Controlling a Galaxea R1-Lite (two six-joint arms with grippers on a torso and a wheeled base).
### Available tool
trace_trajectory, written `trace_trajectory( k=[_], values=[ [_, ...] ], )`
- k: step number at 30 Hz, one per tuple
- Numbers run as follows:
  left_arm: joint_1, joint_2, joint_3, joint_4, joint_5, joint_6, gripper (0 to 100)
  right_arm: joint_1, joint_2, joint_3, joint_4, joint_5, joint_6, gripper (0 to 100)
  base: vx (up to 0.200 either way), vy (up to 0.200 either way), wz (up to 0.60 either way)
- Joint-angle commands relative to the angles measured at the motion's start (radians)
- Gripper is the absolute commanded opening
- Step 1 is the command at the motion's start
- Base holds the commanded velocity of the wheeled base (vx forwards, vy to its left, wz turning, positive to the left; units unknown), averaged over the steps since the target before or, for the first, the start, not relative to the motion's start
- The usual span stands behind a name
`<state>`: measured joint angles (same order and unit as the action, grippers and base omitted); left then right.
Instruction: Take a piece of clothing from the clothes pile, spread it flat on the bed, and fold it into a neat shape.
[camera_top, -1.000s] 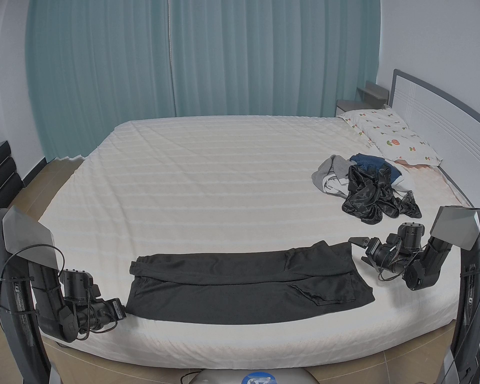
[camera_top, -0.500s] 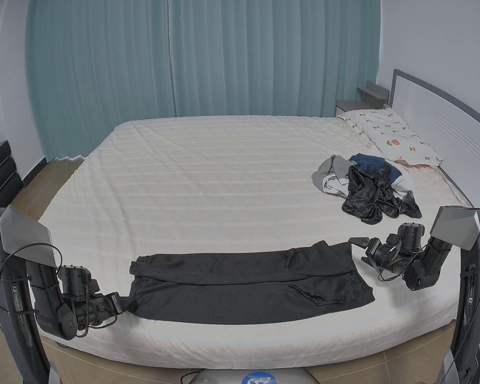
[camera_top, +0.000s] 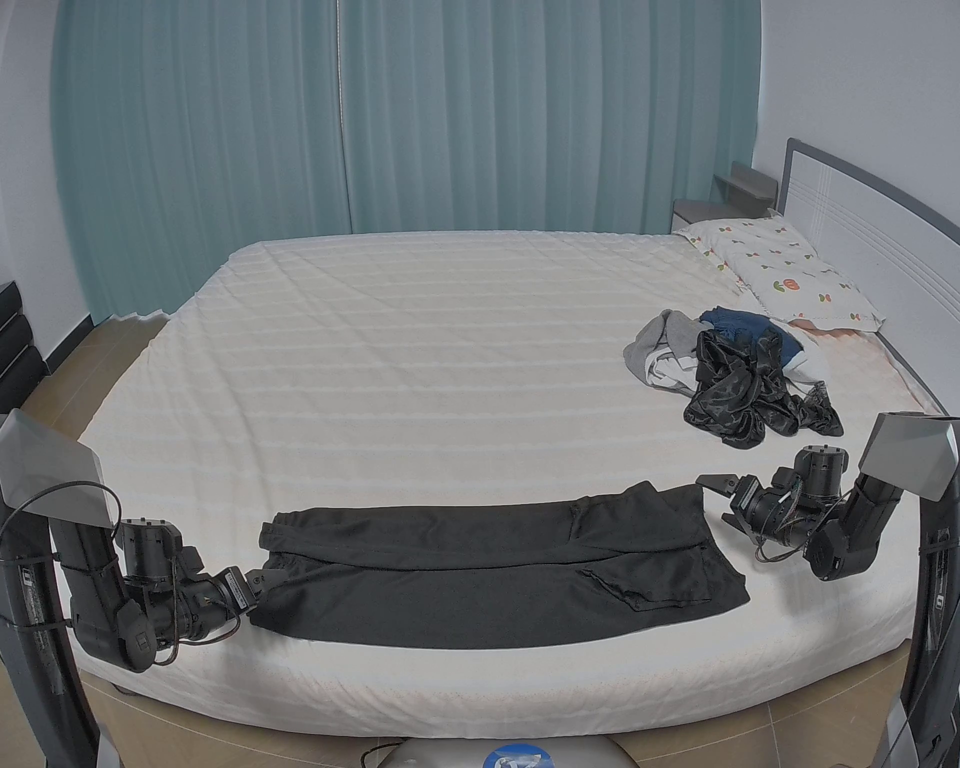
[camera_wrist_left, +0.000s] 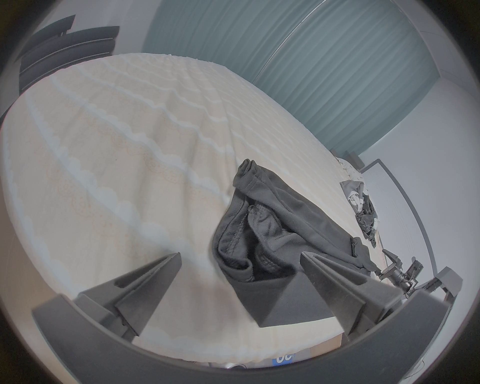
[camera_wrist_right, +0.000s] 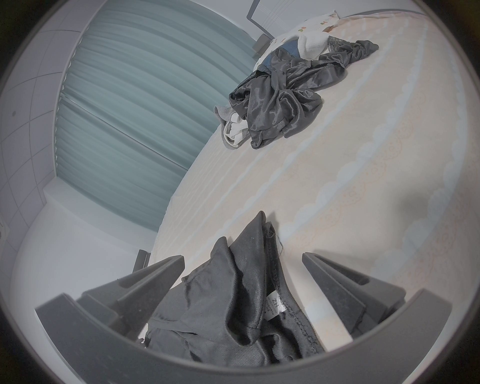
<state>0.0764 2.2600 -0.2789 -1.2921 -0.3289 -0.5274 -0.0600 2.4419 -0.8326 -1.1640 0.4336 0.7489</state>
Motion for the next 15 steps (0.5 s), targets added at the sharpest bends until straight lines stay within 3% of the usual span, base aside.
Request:
trace_trajectory(
  k=[1,15],
  values=[
    [0.008,-0.008,0.0,-0.001,-0.001,-0.011,100,0.0,0.003,0.0,0.0,0.0,0.0,100,0.0,0.0,0.0],
    [-0.052,0.087,-0.06,-0.003,-0.002,-0.002,100,0.0,0.005,-0.014,0.0,0.0,0.0,100,0.0,0.0,0.0]
  ],
)
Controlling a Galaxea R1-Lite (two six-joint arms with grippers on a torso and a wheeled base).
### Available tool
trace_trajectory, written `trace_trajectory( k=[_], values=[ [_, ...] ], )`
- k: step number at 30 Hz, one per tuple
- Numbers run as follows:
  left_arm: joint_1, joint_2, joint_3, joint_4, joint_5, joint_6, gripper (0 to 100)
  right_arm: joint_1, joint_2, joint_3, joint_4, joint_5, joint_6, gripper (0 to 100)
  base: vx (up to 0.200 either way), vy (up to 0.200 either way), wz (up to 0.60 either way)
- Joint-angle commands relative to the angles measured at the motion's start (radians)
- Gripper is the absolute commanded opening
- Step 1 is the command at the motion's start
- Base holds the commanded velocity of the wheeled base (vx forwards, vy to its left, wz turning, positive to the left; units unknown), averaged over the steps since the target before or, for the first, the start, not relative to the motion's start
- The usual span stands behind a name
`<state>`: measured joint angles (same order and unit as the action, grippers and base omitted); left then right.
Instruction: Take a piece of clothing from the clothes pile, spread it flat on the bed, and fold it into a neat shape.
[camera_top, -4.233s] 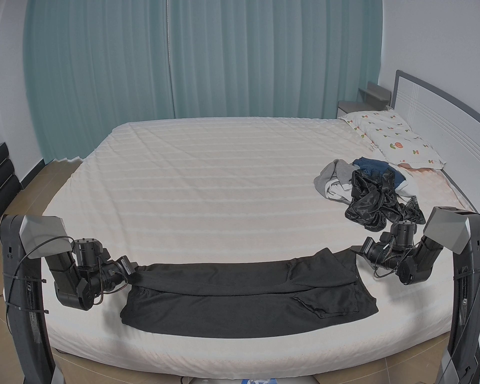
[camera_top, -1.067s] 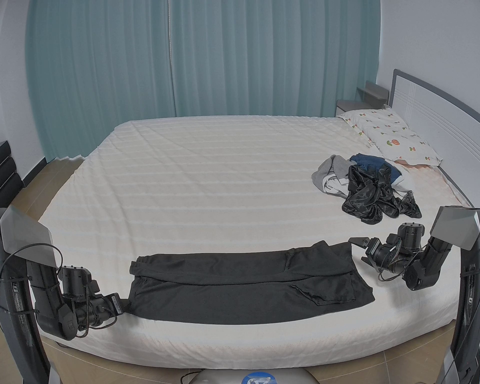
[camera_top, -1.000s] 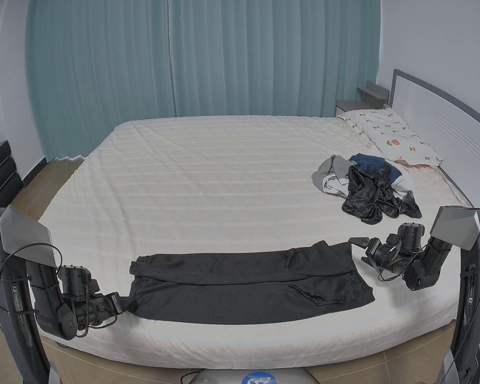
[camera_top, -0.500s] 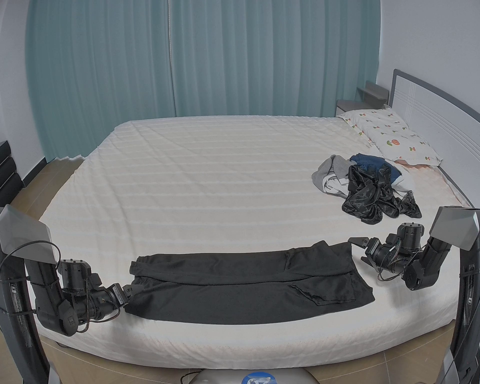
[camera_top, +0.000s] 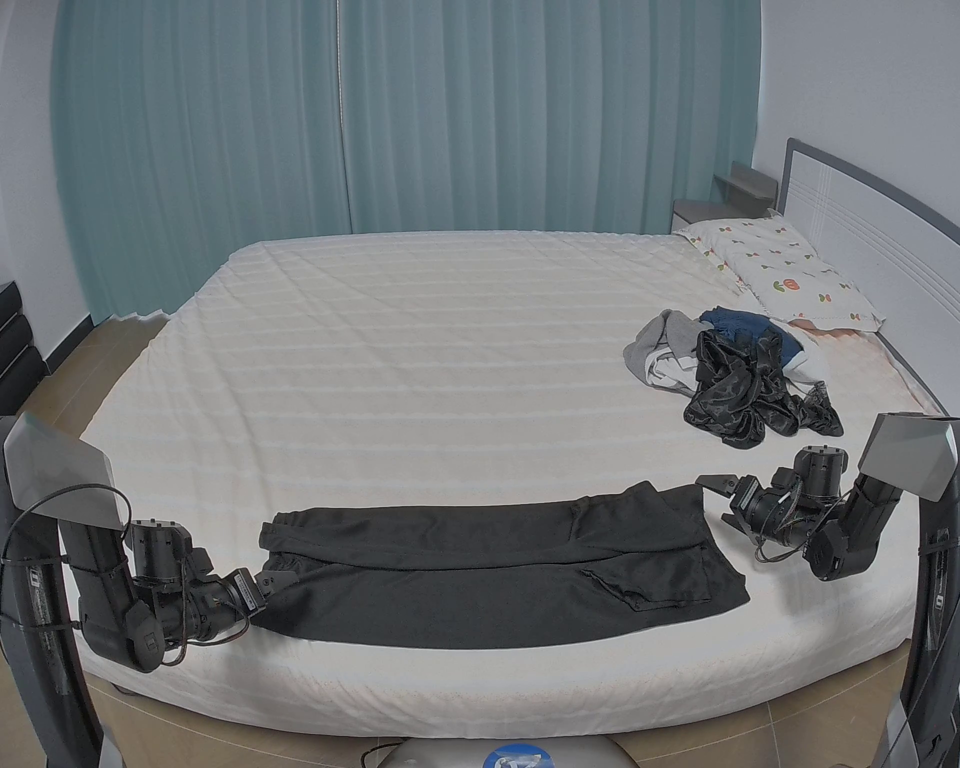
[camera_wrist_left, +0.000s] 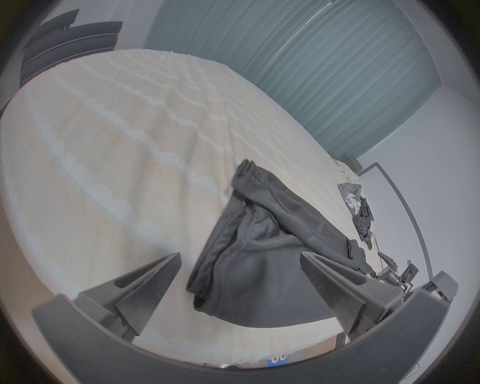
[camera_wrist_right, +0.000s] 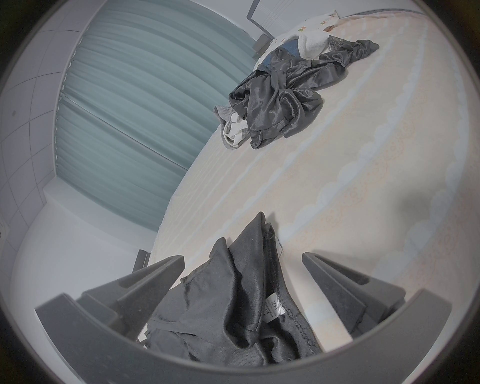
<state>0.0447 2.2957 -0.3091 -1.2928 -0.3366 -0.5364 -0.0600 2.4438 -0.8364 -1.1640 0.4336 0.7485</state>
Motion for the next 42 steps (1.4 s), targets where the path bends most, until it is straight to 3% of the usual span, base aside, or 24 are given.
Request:
trace_trajectory(
  k=[1,7,8,16,22,25,34,35,42],
  values=[
    [-0.022,0.053,-0.031,-0.002,0.007,0.007,100,0.0,0.004,-0.012,0.0,0.0,0.0,100,0.0,0.0,0.0],
    [-0.02,0.054,-0.021,-0.002,0.021,0.01,100,0.0,0.006,-0.012,0.0,0.0,0.0,100,0.0,0.0,0.0],
    [-0.019,0.053,-0.021,-0.002,0.03,0.01,0,0.0,0.006,-0.012,0.0,0.0,0.0,100,0.0,0.0,0.0],
    [-0.016,0.042,0.021,0.0,0.143,0.012,0,0.0,0.004,-0.004,0.0,0.0,0.0,100,0.0,0.0,0.0],
    [-0.019,0.014,0.039,0.007,0.159,0.016,0,0.002,0.006,0.0,0.0,-0.001,0.0,100,0.0,0.0,0.0],
    [-0.017,0.008,0.048,0.01,0.218,0.075,0,0.002,0.004,0.002,0.001,-0.001,-0.001,100,0.0,0.0,0.0],
    [-0.016,0.014,0.053,0.01,0.225,0.085,0,0.002,0.004,0.0,0.004,-0.001,-0.001,100,0.0,0.0,0.0],
    [-0.014,0.011,0.053,0.01,0.225,0.085,100,0.002,0.004,0.0,0.004,-0.001,-0.001,100,0.0,0.0,0.0],
    [0.029,-0.053,0.008,0.007,0.218,0.073,100,0.002,0.006,-0.006,0.01,-0.001,-0.001,100,0.0,0.0,0.0]
  ],
)
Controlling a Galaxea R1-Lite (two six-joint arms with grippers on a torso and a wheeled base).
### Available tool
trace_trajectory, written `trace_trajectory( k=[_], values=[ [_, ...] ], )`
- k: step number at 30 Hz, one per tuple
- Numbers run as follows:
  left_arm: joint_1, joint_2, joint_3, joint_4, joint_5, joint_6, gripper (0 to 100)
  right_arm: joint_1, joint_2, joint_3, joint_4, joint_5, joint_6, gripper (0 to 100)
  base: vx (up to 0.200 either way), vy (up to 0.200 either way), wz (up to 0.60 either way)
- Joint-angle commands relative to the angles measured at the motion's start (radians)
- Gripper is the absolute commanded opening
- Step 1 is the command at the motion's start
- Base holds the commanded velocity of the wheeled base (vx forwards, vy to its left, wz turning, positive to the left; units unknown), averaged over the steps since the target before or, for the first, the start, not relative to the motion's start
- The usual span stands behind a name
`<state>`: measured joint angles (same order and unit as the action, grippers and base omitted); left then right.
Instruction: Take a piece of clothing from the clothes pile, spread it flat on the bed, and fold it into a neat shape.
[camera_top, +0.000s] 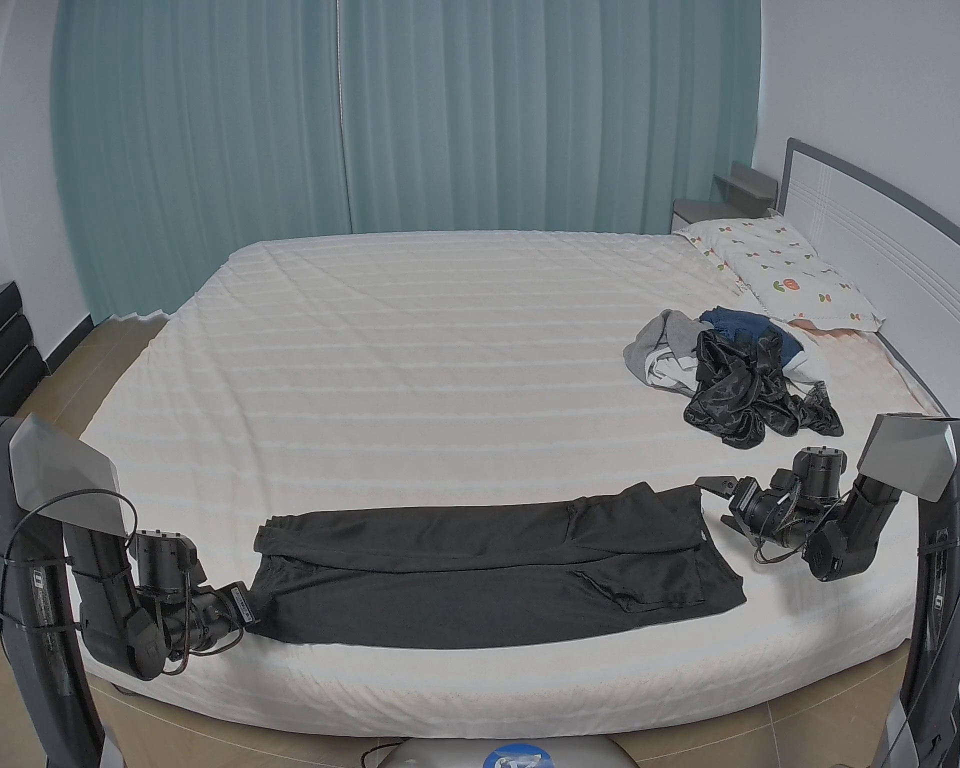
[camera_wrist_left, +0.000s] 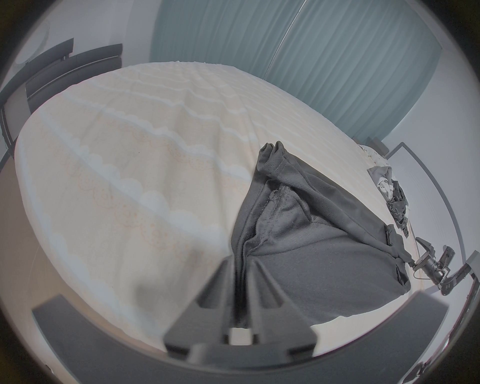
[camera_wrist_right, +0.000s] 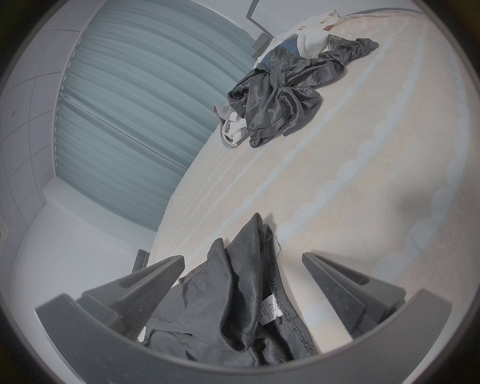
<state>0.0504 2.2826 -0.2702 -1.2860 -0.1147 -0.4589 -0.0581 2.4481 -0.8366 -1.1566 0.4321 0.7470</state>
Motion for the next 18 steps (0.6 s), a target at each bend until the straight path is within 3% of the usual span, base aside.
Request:
trace_trajectory(
  k=[1,8,13,18],
  values=[
    [0.025,-0.044,-0.04,-0.001,-0.003,-0.006,100,0.0,0.002,-0.007,0.005,0.0,0.0,100,0.0,0.0,0.0],
    [0.011,-0.051,-0.124,0.008,-0.005,-0.026,100,0.0,0.009,-0.009,0.006,0.0,0.0,100,0.0,0.0,0.0],
    [-0.05,-0.02,-0.21,0.045,-0.005,-0.007,100,0.003,0.014,-0.002,0.005,0.0,-0.002,100,0.0,0.0,0.0],
    [-0.052,0.026,-0.285,0.106,-0.005,0.086,100,0.014,0.015,0.001,0.006,0.0,-0.003,100,0.0,0.0,0.0]
  ],
)
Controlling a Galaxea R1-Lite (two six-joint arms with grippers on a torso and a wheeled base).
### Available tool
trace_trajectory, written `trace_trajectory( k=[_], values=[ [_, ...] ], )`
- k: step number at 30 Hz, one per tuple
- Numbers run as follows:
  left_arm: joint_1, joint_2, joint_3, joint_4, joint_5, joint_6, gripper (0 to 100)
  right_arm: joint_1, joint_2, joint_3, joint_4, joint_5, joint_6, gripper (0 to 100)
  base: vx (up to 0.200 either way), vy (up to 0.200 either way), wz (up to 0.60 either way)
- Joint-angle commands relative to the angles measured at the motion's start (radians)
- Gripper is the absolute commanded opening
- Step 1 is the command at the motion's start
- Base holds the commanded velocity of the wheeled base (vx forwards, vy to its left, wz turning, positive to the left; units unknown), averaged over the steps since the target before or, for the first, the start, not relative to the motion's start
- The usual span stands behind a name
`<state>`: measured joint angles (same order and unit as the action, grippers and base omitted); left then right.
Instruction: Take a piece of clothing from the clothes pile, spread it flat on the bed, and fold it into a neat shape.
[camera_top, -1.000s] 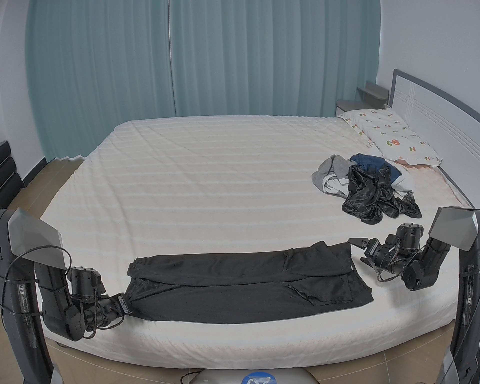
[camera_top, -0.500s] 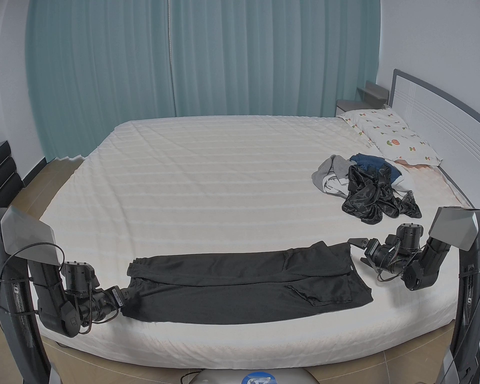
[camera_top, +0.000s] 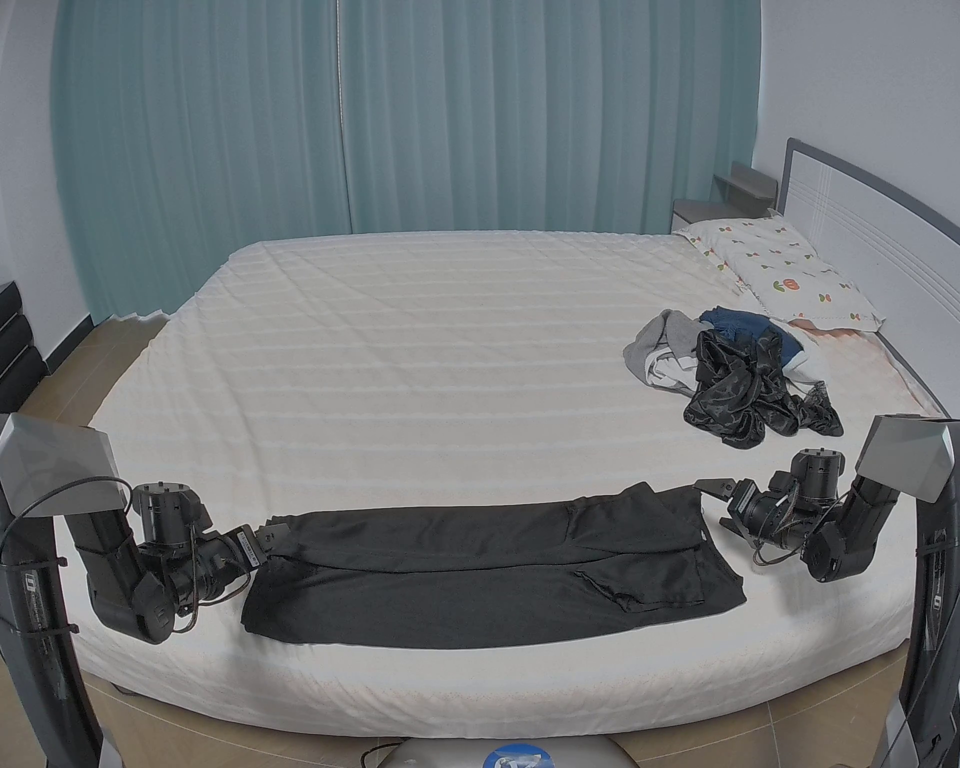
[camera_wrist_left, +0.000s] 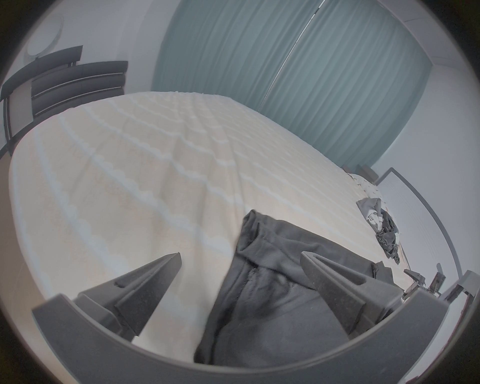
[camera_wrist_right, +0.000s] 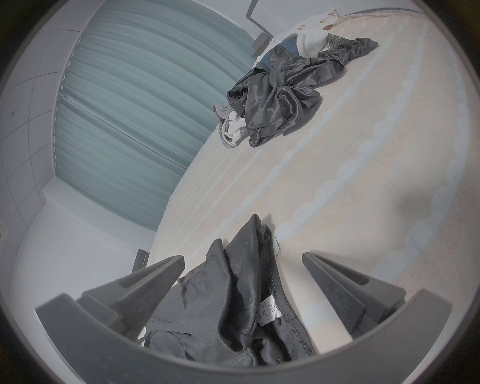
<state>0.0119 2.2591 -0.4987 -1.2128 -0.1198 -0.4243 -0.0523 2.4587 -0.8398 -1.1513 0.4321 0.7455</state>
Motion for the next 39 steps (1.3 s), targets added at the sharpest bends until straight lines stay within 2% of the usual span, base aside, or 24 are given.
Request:
trace_trajectory(
  k=[1,6,10,20,28,36,37,39],
  values=[
    [-0.013,0.049,-0.052,0.033,0.0,0.059,100,0.008,0.005,0.004,-0.001,0.0,-0.003,100,0.0,0.0,0.0],
    [-0.023,0.056,-0.032,0.032,0.005,0.065,100,0.008,0.006,0.001,0.001,0.0,-0.003,100,0.0,0.0,0.0],
    [-0.018,0.079,-0.006,0.021,0.009,0.159,100,0.009,0.003,0.007,-0.001,-0.001,-0.005,100,0.0,0.0,0.0],
    [0.002,0.108,0.016,-0.067,0.006,0.176,100,0.009,0.003,0.008,-0.005,-0.003,-0.005,100,0.0,0.0,0.0],
    [0.003,0.1,0.051,-0.074,-0.044,0.18,100,0.009,0.005,0.007,-0.005,-0.003,-0.006,100,0.0,0.0,0.0],
    [0.013,0.106,0.051,-0.076,-0.047,0.205,100,0.009,0.006,0.007,-0.005,-0.003,-0.006,100,0.0,0.0,0.0],
    [0.013,0.106,0.051,-0.076,-0.047,0.205,0,0.009,0.006,0.007,-0.005,-0.003,-0.006,100,0.0,0.0,0.0],
    [0.019,0.106,0.051,-0.076,-0.047,0.205,0,0.009,0.006,0.007,-0.005,-0.003,-0.006,100,0.0,0.0,0.0]
  ],
)
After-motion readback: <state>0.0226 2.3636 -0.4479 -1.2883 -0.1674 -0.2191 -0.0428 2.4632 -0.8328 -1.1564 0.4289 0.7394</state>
